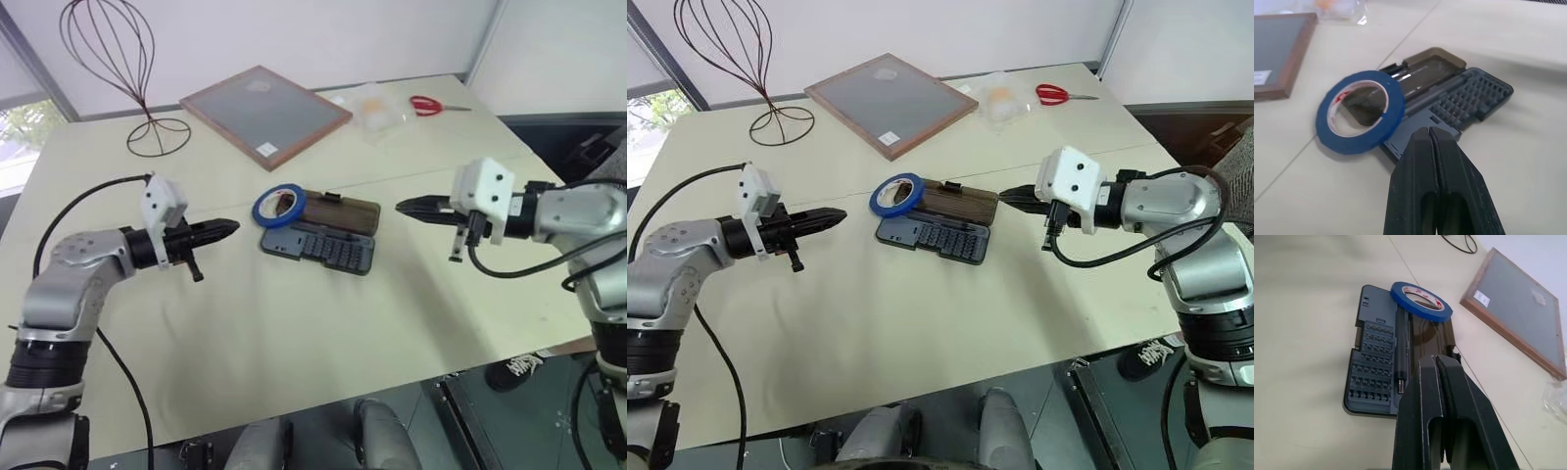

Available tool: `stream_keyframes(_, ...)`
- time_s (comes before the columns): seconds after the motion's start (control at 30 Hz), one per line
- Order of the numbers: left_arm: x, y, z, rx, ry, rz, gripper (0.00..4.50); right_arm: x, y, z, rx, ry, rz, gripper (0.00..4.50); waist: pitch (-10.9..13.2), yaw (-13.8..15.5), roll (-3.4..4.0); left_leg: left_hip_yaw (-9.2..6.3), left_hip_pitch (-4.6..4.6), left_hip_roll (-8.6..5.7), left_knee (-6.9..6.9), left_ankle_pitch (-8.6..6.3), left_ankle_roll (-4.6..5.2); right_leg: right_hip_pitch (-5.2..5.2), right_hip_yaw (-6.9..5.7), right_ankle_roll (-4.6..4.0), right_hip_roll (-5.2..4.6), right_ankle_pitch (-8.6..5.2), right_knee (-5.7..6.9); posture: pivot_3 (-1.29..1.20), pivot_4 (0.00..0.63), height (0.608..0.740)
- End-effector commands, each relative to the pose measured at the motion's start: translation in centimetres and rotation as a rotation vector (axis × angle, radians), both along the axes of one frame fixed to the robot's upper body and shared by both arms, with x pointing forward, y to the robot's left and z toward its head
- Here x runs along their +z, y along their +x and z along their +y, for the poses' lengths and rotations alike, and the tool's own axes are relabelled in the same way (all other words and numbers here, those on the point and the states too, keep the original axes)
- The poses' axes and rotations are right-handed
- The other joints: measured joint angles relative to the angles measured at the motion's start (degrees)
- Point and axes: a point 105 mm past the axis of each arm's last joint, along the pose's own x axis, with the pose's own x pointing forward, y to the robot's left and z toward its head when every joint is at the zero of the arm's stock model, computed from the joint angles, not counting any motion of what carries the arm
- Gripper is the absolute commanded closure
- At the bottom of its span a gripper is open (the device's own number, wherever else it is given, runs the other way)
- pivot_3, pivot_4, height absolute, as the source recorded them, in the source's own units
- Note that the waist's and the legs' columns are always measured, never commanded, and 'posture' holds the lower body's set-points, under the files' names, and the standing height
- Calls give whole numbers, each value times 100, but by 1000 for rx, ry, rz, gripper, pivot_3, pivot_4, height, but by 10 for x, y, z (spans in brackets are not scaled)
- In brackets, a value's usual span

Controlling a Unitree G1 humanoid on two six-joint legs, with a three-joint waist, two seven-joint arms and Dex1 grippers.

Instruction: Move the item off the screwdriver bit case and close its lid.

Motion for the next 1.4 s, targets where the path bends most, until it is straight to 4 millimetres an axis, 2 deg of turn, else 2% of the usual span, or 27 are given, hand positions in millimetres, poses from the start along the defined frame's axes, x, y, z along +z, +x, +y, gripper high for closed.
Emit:
stream_keyframes(0.03, 5, 0, -1, -10, 26, -50, 4500, 9, -6, 2, 12, -12, -43, 4468, 0, 7, 0, 0, 0, 0, 0, 0, 0, 0, 0, 0, 0, 0, 0, 0, 150, 740)
stream_keyframes(0.67, 2, 14, -3, 29, 24, -13, 4500, 4, -7, 7, -4, 0, -49, 4468, 1, 8, -1, -1, -15, -2, 12, 0, 0, -11, -1, 0, -1, 0, 7, 0, 150, 740)
stream_keyframes(0.97, 3, 28, -14, -5, 56, -36, 4500, 3, -7, 11, -17, 18, -62, 4468, 0, 6, -1, -2, -23, -4, 18, 1, -1, -15, -4, 1, -1, 1, 8, 0, 150, 740)
stream_keyframes(1.07, 4, 36, -21, -18, 63, -56, 3610, 2, -8, 13, -17, 26, -64, 4500, 0, 16, -1, -2, -25, -4, 20, 1, -1, -15, -5, 1, -1, 1, 8, 0, 150, 740)
stream_keyframes(1.3, 4, 66, -53, -63, 102, -126, 43, -1, -7, 18, -30, 54, -83, 4500, 0, 12, -3, -2, -29, -10, 27, 1, -2, -15, -8, 2, -2, 1, 9, 0, 150, 740)
stream_keyframes(1.4, 1, 75, -63, -74, 125, -137, 43, -2, -7, 18, -42, 58, -90, 4500, 0, 7, -4, 0, -31, -11, 27, 1, -2, -16, -11, 2, -2, 1, 9, 0, 150, 740)
